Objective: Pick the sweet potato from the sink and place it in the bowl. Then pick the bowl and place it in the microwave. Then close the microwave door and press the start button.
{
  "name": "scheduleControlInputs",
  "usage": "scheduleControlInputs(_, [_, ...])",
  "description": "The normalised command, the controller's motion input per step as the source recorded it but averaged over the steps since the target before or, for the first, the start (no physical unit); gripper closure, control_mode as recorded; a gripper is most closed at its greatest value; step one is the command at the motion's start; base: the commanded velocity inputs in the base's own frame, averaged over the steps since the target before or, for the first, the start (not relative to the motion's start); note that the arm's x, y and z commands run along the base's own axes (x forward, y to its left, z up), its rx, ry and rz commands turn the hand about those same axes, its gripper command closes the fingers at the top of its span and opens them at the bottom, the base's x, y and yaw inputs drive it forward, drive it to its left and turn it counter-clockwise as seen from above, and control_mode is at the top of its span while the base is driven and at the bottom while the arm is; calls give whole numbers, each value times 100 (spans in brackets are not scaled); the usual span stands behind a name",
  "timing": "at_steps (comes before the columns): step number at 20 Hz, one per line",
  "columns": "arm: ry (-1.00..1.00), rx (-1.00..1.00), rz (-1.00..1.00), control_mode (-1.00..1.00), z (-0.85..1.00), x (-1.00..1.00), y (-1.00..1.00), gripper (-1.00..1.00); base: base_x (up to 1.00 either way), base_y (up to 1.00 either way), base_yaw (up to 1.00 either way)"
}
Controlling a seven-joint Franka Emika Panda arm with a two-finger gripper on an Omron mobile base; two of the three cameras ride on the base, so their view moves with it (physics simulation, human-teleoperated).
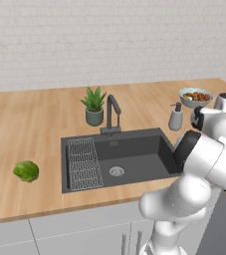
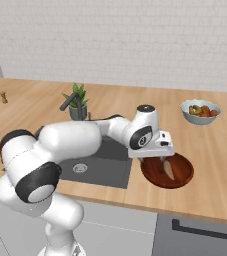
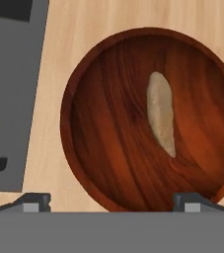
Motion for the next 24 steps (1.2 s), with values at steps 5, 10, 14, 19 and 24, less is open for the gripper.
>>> scheduleControlInputs(5, [0, 1, 0, -100, -8, 4, 24, -100, 0, 0, 0])
scheduleControlInputs(10, [0, -1, 0, -100, 0, 22, 10, -100, 0, 0, 0])
scheduleControlInputs(14, [3, -4, 0, -100, -1, 31, 5, -100, 0, 0, 0])
scheduleControlInputs(19, [9, -6, 0, -100, -17, 40, 0, -100, 0, 0, 0])
scheduleControlInputs(24, [4, -5, 0, -100, -27, 15, 1, -100, 0, 0, 0])
